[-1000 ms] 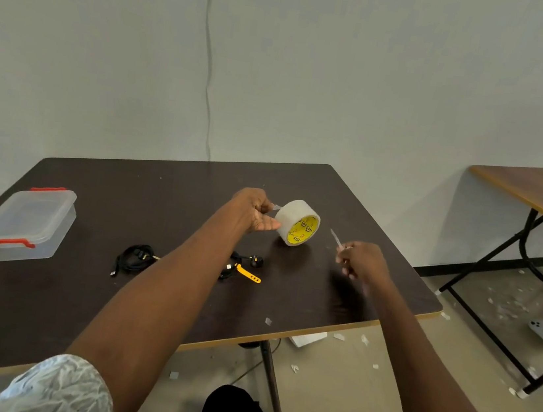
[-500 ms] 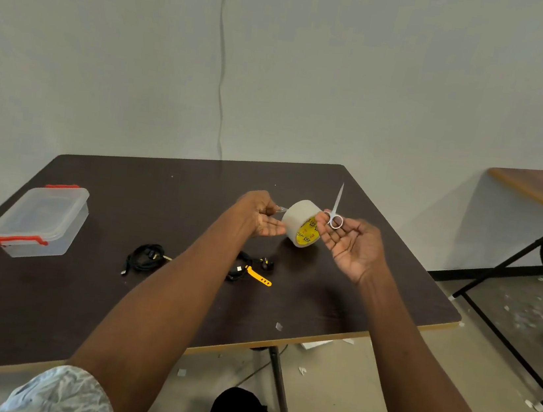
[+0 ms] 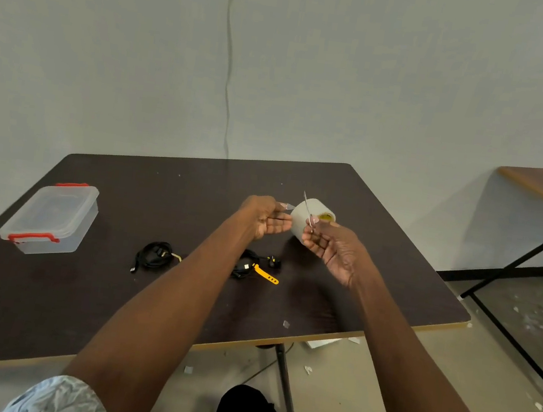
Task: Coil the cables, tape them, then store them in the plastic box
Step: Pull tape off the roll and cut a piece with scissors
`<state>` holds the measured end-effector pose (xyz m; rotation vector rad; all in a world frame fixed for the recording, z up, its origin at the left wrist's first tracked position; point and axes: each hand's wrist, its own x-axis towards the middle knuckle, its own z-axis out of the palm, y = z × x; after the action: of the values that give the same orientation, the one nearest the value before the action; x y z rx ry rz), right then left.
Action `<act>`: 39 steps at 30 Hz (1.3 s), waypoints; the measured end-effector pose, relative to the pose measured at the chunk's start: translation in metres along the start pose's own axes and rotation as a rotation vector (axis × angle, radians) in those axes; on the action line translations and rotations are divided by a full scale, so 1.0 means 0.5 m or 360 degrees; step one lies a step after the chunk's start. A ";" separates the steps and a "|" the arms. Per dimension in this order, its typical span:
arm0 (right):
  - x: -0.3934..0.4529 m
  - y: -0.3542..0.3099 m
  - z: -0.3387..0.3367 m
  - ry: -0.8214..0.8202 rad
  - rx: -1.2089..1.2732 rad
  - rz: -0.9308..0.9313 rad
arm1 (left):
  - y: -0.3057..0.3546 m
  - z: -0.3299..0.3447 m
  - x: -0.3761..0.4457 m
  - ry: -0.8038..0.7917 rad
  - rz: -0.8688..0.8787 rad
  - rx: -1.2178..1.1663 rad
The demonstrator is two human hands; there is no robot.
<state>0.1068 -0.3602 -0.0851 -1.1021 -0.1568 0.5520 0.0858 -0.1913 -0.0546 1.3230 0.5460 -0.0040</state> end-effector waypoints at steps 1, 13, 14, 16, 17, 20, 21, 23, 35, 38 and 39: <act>0.000 -0.001 0.005 -0.0011 -0.0118 -0.0016 | 0.000 0.000 0.000 0.0000 0.0001 -0.0005; 0.027 -0.053 0.020 0.0161 -0.0700 -0.0437 | 0.013 -0.016 0.007 -0.0018 -0.0092 0.0052; 0.038 -0.062 0.022 0.0234 -0.0868 -0.0526 | 0.015 -0.019 0.006 -0.0026 -0.0102 0.0064; 0.060 -0.082 0.021 0.0287 -0.1259 -0.0682 | 0.017 -0.021 0.006 -0.0030 -0.0128 0.0077; 0.071 -0.092 0.019 0.0240 -0.1432 -0.0699 | 0.018 -0.021 0.007 -0.0032 -0.0145 0.0074; 0.090 -0.117 0.011 -0.0032 -0.1818 -0.0558 | 0.020 -0.027 0.006 -0.0028 -0.0189 0.0047; 0.094 -0.125 0.008 -0.0108 -0.1910 -0.0486 | 0.022 -0.029 0.007 -0.0027 -0.0202 0.0032; 0.097 -0.135 0.000 -0.0255 -0.1950 -0.0357 | 0.021 -0.034 0.007 -0.0036 -0.0233 0.0013; 0.099 -0.099 -0.009 -0.0065 -0.2175 -0.0595 | 0.020 -0.051 0.007 -0.0009 -0.0254 -0.0105; 0.099 -0.094 -0.013 -0.0034 -0.2173 -0.0630 | 0.019 -0.056 0.002 -0.0017 -0.0255 -0.0165; 0.100 -0.093 -0.013 -0.0029 -0.2172 -0.0626 | 0.019 -0.057 0.000 -0.0022 -0.0255 -0.0179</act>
<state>0.1683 -0.3561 -0.0549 -2.3052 -0.8270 0.0194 0.0780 -0.1625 -0.0499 1.1663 0.6305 -0.1126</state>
